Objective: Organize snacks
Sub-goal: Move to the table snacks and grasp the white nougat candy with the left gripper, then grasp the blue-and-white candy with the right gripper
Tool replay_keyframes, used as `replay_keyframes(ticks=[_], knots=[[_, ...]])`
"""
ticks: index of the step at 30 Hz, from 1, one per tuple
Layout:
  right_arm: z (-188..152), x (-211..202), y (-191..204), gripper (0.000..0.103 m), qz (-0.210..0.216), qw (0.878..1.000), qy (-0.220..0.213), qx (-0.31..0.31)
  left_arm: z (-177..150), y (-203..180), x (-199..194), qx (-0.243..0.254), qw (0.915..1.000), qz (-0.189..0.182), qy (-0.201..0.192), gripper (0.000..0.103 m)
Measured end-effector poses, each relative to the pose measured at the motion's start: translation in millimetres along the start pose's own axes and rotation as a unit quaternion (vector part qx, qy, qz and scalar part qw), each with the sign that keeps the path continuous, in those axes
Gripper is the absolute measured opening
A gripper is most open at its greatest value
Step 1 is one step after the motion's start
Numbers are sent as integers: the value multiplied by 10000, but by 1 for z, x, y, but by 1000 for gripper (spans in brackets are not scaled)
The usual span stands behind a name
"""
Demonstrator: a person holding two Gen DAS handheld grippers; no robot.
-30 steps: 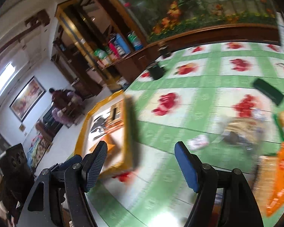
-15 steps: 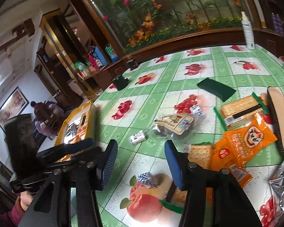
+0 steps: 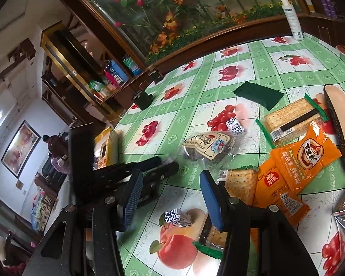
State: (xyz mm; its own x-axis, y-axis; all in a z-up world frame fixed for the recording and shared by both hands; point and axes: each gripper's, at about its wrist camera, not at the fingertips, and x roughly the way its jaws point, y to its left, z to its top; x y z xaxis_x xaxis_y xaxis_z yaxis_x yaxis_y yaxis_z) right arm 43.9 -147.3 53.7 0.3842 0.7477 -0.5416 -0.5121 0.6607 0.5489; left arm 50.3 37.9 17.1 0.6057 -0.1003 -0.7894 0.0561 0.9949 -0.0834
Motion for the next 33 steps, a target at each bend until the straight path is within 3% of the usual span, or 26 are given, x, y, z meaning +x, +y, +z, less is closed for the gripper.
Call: replay_keyframes(ticks=[6,12,15,16,17,19,20,33], knots=[[-4,9,9,56,-28,9991,295,-318,-12,-1,-7,-31,9998,195,-61,18],[-23,27,36,56,-468,9864,814,-1348,-26,3,-18,-127,9995,270,-80,18],[-30,35,37,56,-587,9813,982,-1546,-28,5,-20,-168,9995,249,-97,18],[-33,37,38,53,-652,9792,1030,-1624,-28,5,-20,-172,9995,244,-99,18],[-36,41,39,40,-784,9754,1108,-1737,-28,5,-20,-169,9995,247,-97,18],[-40,50,35,25,-993,9706,1296,-1769,-29,5,-20,-153,9995,260,-105,18],[-42,53,33,23,-1097,9685,1325,-1802,-28,4,-20,-127,9995,278,-109,19],[-27,41,24,22,-1204,9785,926,-1397,-37,0,-28,-269,9992,224,-199,18]])
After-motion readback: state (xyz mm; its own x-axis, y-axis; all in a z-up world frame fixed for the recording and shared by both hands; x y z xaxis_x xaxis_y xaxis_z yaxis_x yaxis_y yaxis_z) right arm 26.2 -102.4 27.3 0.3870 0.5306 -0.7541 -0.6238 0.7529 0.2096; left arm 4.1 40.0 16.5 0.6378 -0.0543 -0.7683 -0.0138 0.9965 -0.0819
